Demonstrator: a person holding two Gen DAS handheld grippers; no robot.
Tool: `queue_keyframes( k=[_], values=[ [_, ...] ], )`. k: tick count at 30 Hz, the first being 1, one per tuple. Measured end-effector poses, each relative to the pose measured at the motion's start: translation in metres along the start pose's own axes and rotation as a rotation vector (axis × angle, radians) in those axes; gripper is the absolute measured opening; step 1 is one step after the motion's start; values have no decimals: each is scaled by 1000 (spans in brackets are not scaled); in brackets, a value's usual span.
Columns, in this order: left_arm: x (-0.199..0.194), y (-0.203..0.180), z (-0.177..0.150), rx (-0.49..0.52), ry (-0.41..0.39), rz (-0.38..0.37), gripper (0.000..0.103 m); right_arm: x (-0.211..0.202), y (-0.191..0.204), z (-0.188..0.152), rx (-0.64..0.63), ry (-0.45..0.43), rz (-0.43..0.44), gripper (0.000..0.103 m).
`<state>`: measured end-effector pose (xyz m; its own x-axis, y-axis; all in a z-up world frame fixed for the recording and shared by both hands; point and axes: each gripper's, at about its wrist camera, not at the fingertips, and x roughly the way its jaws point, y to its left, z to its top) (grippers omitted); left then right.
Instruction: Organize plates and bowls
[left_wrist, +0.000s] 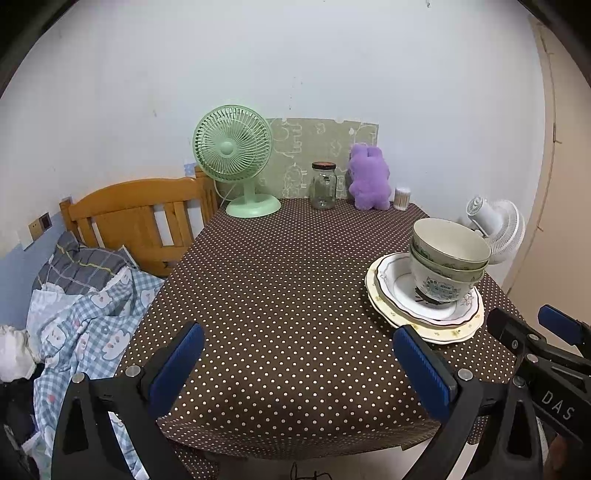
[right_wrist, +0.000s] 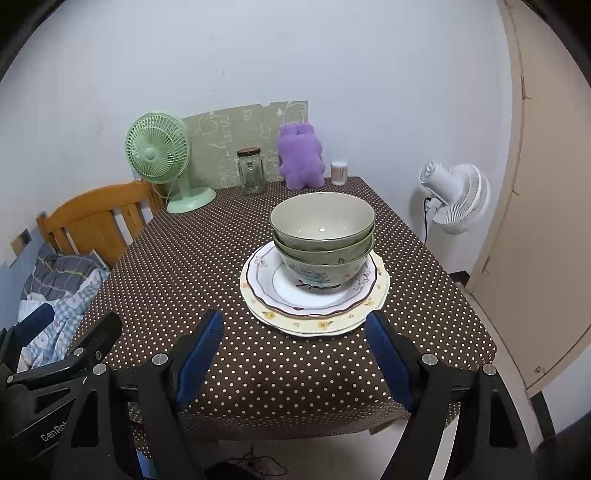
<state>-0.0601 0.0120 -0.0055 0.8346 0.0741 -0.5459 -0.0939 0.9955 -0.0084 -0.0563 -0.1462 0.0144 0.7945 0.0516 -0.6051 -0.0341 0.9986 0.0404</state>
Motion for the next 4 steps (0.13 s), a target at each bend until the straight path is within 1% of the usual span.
queue_keyframes(
  k=[4],
  values=[
    [2, 1, 1, -4, -2, -4, 103, 1, 1, 1, -3, 1, -2, 81]
  ],
)
